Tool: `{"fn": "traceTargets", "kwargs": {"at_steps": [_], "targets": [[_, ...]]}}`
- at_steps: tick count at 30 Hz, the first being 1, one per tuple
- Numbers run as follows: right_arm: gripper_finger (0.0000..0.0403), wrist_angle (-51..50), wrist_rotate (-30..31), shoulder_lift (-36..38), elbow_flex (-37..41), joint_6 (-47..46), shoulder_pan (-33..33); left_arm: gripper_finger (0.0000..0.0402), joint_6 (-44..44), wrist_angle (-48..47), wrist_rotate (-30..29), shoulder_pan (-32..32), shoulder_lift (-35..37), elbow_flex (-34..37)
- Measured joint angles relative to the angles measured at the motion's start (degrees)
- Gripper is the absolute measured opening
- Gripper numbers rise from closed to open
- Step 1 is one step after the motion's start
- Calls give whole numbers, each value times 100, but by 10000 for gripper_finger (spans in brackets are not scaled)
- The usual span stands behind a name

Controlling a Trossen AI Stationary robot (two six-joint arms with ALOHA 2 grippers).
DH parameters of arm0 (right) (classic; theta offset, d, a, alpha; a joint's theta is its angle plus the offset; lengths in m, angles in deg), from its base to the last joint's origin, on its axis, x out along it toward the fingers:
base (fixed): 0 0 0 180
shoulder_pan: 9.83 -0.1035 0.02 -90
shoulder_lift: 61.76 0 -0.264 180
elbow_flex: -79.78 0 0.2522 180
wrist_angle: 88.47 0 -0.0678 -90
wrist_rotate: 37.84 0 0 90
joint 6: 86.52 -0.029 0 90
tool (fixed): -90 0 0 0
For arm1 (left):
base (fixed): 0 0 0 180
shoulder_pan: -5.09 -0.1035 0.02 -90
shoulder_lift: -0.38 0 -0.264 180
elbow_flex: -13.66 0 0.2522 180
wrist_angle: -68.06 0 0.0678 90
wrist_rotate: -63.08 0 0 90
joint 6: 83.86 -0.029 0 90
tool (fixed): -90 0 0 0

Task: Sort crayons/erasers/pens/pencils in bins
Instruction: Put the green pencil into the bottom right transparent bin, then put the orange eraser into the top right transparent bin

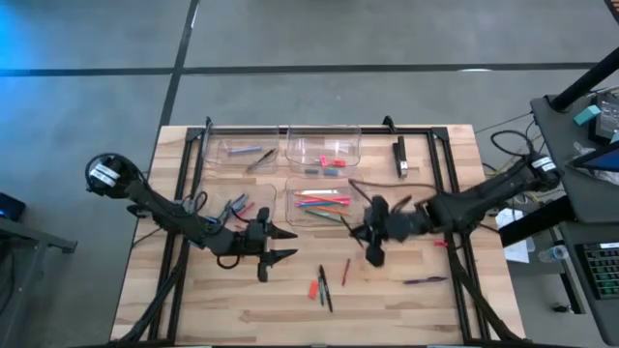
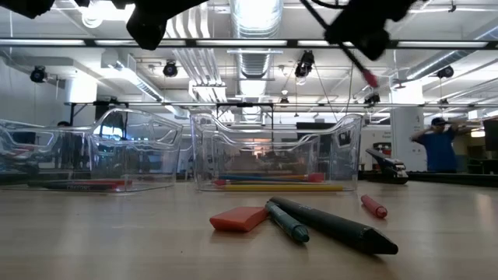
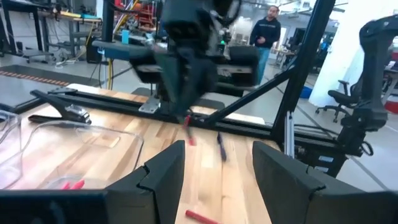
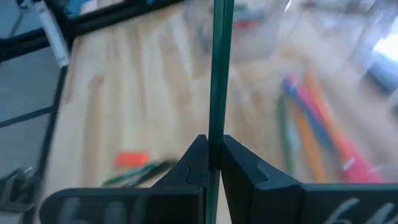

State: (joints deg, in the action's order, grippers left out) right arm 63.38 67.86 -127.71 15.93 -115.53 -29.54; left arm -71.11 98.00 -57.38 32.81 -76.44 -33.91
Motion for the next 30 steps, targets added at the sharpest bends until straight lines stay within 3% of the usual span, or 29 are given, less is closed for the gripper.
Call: {"fn": "traceTargets", "kwargs": {"at_steps": [9, 17, 23, 30], "targets": [[19, -689, -274, -686, -929, 1621, 1239, 173, 0, -9, -2, -37, 0, 13], [31, -1336, -272, -1590, -1651, 2294, 1671, 173, -9, -11, -2, -37, 0, 22], [97, -1639, -268, -2064, -1899, 2454, 1741, 173, -9, -9, 0, -37, 0, 28], [181, -2027, -269, -2030, -1901, 2297, 1736, 173, -13, -13, 0, -37, 0, 40]]}}
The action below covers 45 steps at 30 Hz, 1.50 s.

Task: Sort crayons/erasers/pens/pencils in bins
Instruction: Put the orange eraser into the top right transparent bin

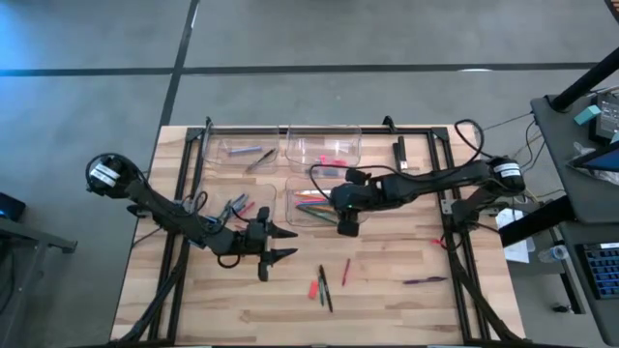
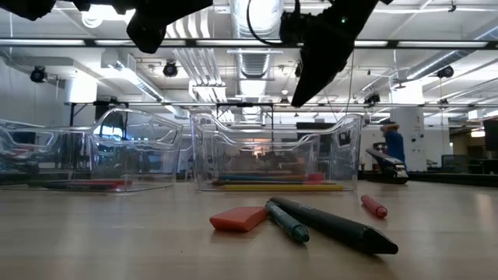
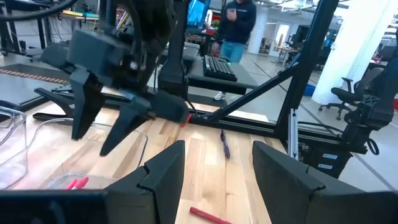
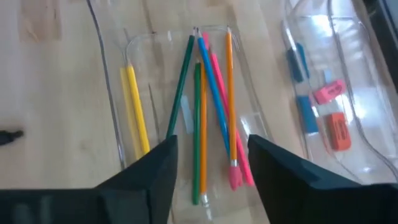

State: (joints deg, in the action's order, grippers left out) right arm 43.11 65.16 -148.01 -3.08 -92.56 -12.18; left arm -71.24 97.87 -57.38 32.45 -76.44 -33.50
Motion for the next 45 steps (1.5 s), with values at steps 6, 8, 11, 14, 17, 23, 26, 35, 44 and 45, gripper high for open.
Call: {"fn": "traceTargets", "kwargs": {"at_steps": [6, 8, 11, 14, 17, 23, 26, 35, 44, 45], "targets": [[200, -100, 4, 626, 168, -343, -330, 173, 37, 2, 0, 0, 1, 0], [197, 16, 1, 892, 319, -409, -558, 173, 42, 3, 0, 0, 1, -1], [191, 336, 5, 1294, 633, -626, -920, 173, 42, 18, 0, 0, 0, -3], [185, 724, 8, 1630, 987, -820, -1286, 173, 28, 45, 0, 0, 2, -1], [180, 1065, 44, 1867, 1289, -980, -1593, 173, 17, 44, 0, -1, 2, -9], [178, 1528, 73, 2103, 1683, -1113, -1998, 173, 22, 57, 0, -2, -5, -10], [176, 1727, 138, 2089, 1807, -1283, -2182, 173, 21, 98, 52, -2, -80, -25], [176, 2844, 708, 2075, 2394, -1403, -2906, 173, 3, 258, 327, -2, -314, -61], [175, 3438, 1617, 1672, 2487, -1359, -3632, 173, -852, -95, 346, 46, -623, -706], [176, 3465, 1690, 1640, 2487, -1342, -3702, 173, -854, -243, 345, 43, -691, -803]]}}
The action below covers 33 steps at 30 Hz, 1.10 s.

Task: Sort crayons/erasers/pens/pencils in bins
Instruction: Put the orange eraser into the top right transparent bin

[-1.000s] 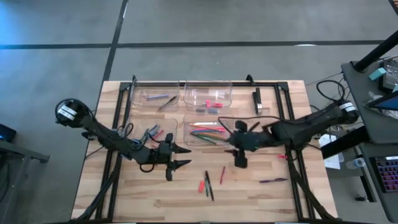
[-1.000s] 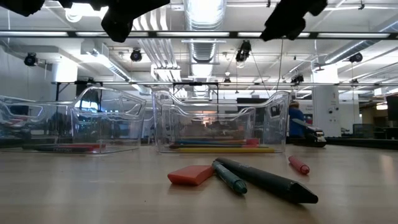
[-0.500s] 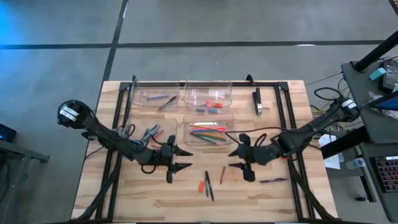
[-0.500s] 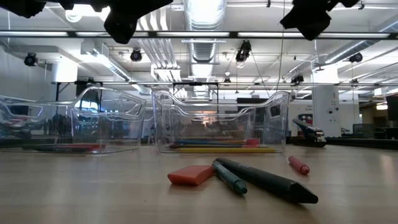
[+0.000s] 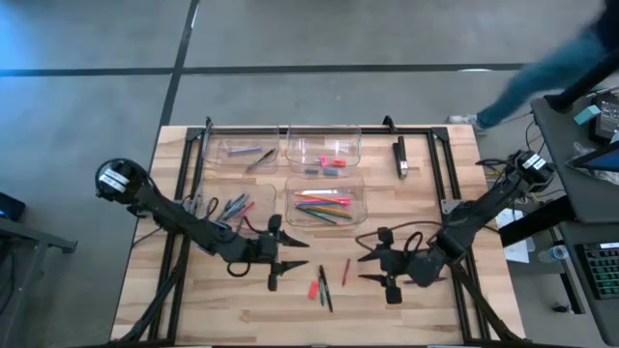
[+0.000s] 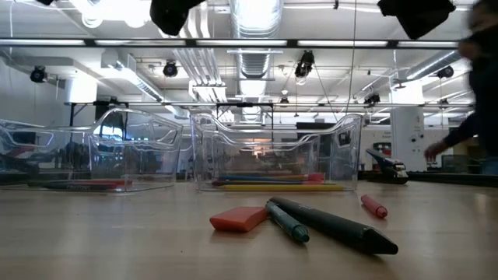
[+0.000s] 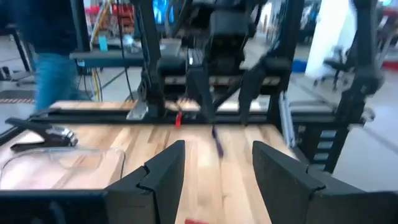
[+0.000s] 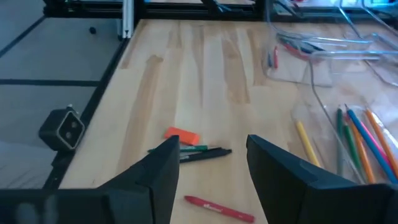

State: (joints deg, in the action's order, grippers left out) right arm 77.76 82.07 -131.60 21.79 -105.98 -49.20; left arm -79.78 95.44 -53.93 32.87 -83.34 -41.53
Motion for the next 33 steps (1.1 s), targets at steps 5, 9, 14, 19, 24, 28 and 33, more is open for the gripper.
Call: {"fn": "traceTargets", "kwargs": {"at_steps": [5, 9, 14, 19, 24, 28, 33], "targets": [[175, 231, 95, -122, 0, 78, -316, 173, -11, -582, 0, -1, -349, -495], [175, 247, 172, -56, 0, 100, -572, 173, -39, -1035, 138, -1, -468, -899], [171, 328, 450, 109, 0, 247, -845, 173, 273, -2144, 279, 6, -469, -1356], [171, 475, 527, 151, 0, 413, -964, 173, 493, -2562, 520, 40, -587, -1552], [171, 505, 527, 151, 0, 446, -966, 173, 617, -2595, 838, 66, -957, -1538], [171, 501, 531, 151, 0, 448, -964, 173, 764, -2590, 1063, 94, -1348, -1538], [171, 482, 531, 151, 0, 450, -964, 173, 763, -2647, 1149, 205, -1874, -1834]]}}
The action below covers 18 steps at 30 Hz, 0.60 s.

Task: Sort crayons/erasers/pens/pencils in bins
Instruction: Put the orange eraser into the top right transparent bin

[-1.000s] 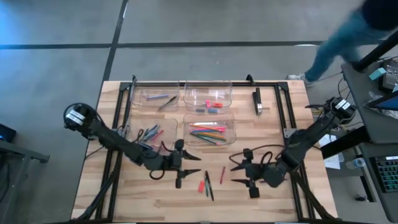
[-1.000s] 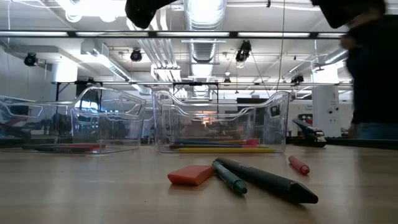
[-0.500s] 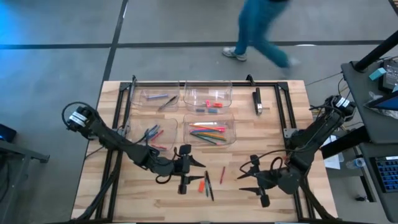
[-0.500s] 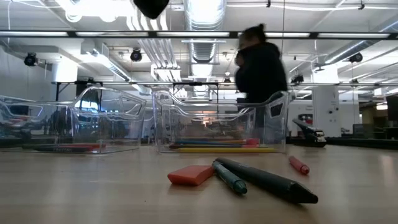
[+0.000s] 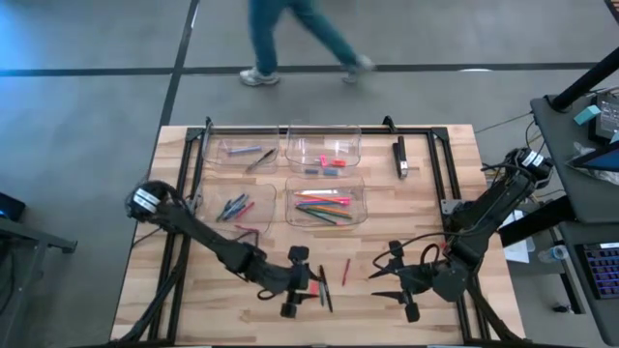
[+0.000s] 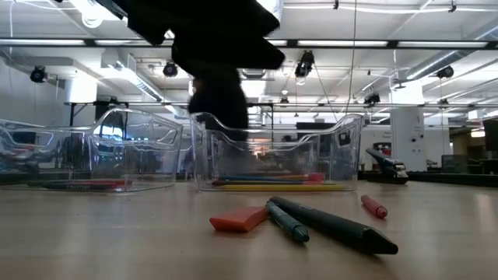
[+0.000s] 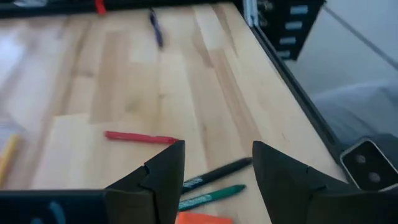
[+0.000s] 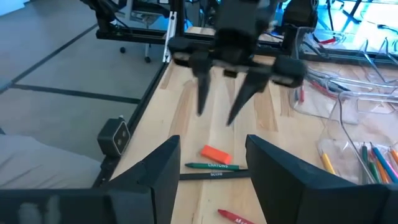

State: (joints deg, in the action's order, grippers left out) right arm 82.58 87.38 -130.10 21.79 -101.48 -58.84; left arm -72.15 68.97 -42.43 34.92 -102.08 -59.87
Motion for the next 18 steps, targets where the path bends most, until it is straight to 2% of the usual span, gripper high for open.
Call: {"fn": "traceTargets", "kwargs": {"at_steps": [8, 18], "targets": [[171, -8, -2, 0, 5, -46, 0, 173, 3, -901, 29, 63, -710, -672], [171, -35, -7, 0, 39, -70, -9, 173, 26, -974, 31, 74, -952, -658]]}}
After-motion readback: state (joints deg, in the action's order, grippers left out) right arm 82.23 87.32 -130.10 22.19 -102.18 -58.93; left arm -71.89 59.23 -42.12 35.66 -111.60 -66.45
